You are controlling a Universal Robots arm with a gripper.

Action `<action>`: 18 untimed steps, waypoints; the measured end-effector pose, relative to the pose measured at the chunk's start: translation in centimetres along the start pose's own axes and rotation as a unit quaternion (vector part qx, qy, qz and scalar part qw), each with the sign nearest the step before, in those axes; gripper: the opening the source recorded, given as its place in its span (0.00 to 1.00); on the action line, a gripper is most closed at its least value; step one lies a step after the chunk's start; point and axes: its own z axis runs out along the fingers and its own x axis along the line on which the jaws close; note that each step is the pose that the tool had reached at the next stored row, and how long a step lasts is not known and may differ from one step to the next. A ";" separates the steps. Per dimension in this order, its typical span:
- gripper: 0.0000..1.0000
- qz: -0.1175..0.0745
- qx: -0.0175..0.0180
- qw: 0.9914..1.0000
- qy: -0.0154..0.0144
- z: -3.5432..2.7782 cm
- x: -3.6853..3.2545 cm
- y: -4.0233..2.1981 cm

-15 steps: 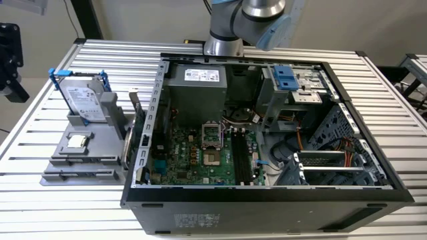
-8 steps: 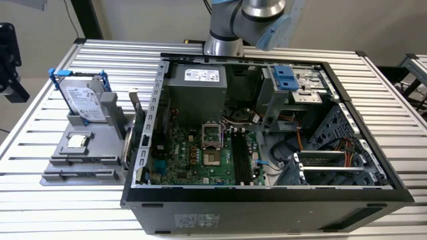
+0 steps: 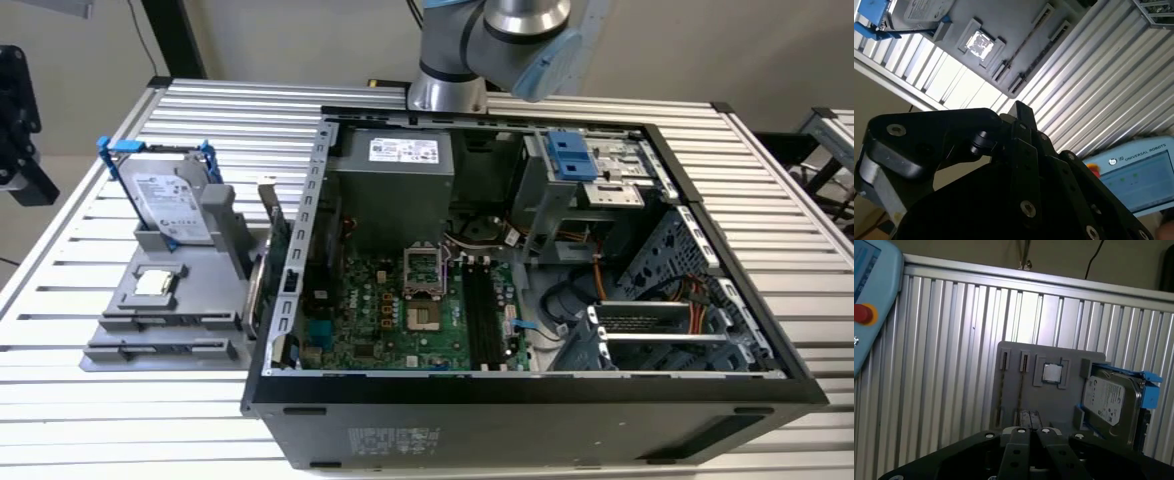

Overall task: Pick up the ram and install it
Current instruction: 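Pick up the ram and move it above insertion slot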

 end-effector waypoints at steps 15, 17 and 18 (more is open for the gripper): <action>1.00 0.009 0.000 1.000 0.001 0.23 0.00 0.00; 1.00 0.016 0.001 1.000 0.001 0.52 0.02 0.00; 1.00 0.020 0.001 1.000 0.001 0.69 0.02 0.00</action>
